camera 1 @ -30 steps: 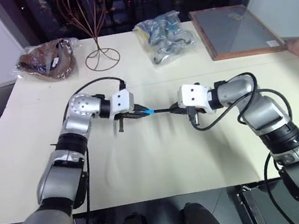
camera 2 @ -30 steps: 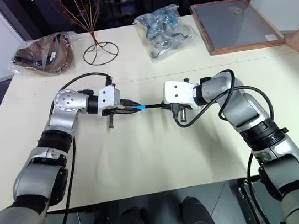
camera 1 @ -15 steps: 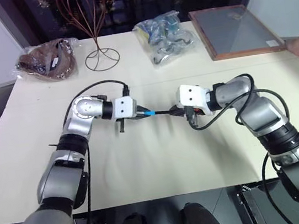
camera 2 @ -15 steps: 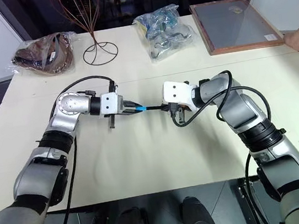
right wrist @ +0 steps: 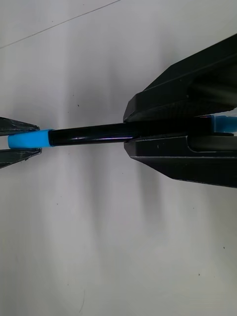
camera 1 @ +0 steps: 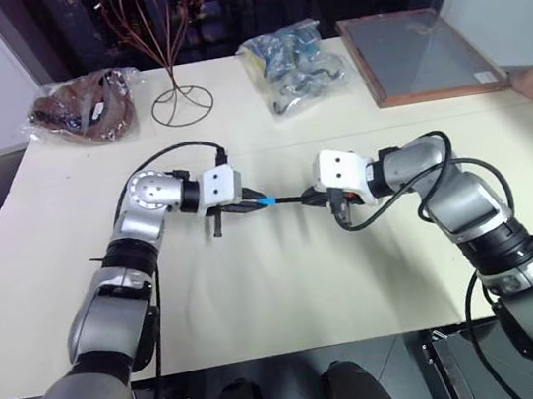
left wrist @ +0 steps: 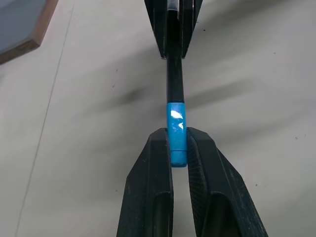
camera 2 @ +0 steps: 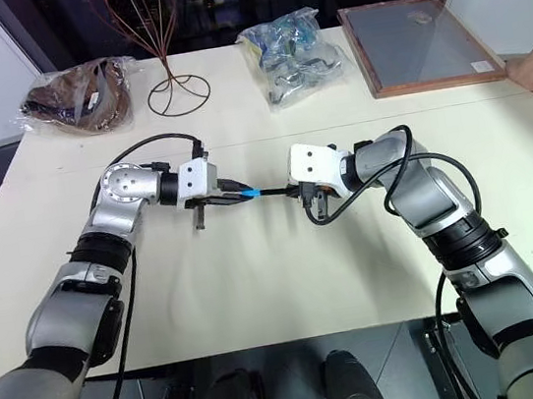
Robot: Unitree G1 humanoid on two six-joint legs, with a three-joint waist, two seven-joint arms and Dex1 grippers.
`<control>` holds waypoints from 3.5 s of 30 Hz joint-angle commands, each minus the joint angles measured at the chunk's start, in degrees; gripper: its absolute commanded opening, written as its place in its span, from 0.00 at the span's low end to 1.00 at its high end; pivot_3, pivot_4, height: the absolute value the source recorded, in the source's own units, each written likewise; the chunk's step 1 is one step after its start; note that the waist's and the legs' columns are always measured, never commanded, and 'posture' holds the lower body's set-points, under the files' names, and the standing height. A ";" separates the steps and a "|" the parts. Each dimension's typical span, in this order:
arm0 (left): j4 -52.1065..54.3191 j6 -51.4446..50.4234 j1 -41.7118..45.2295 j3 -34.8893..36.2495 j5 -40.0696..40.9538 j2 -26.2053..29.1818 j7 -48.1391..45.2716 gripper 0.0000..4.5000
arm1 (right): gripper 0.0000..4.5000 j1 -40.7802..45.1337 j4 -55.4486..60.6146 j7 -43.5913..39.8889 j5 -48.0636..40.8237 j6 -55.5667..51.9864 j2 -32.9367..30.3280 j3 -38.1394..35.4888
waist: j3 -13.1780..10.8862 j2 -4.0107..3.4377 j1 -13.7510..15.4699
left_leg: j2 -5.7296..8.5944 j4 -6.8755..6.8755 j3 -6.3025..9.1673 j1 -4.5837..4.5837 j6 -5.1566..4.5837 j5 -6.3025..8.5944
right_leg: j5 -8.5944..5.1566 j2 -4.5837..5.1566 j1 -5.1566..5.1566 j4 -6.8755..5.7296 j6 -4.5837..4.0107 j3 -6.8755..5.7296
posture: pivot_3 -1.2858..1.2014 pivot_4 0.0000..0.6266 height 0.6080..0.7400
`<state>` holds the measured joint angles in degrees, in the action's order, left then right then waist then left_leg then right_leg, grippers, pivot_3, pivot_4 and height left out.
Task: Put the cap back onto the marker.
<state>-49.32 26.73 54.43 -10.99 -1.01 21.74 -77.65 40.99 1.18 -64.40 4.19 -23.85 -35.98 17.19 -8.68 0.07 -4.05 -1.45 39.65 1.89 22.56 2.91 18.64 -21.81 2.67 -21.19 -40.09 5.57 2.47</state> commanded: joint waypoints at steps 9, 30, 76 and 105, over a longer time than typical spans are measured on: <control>3.89 5.87 -0.61 -1.38 0.61 -2.15 -0.23 0.00 | 0.00 2.59 5.08 0.53 -1.99 0.67 2.21 -0.09 | 0.00 0.00 0.04 | -0.01 0.00 0.00 0.00 0.00 0.00 | 0.00 0.00 0.00 0.00 0.00 0.00 | 0.52 0.24 1.00; 4.71 2.28 -1.88 -0.19 2.09 -1.91 -0.46 0.00 | 0.00 3.45 2.39 1.19 -1.08 1.62 1.42 -1.44 | 0.00 0.00 -0.01 | 0.00 0.00 0.00 0.00 0.00 0.00 | 0.00 0.00 -0.02 -0.01 0.00 0.00 | 0.52 0.24 1.00; 57.99 -46.96 -24.12 9.51 14.56 5.40 27.82 0.99 | 0.00 -11.18 19.00 31.67 -7.44 -39.81 3.51 -27.28 | 0.00 0.00 0.32 | -0.01 -0.40 0.13 0.19 0.00 0.00 | 0.00 -0.01 0.02 -0.01 0.00 0.14 | 0.52 0.24 1.00; 62.73 -53.47 -26.76 7.52 17.58 6.05 30.99 1.00 | 0.76 -26.74 20.32 46.31 -9.57 -43.98 7.68 -36.39 | 0.01 0.00 0.26 | 0.16 -0.48 0.02 0.14 0.00 0.00 | 0.00 -0.07 0.02 0.03 0.00 0.31 | 0.52 0.24 1.00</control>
<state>11.76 -27.24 27.17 -3.64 15.72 27.04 -46.16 14.56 20.09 -17.42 -4.61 -68.26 -27.42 -18.90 -8.67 0.06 -3.79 -1.29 39.16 1.91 22.70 2.91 18.64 -21.81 2.60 -21.17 -40.06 5.57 2.78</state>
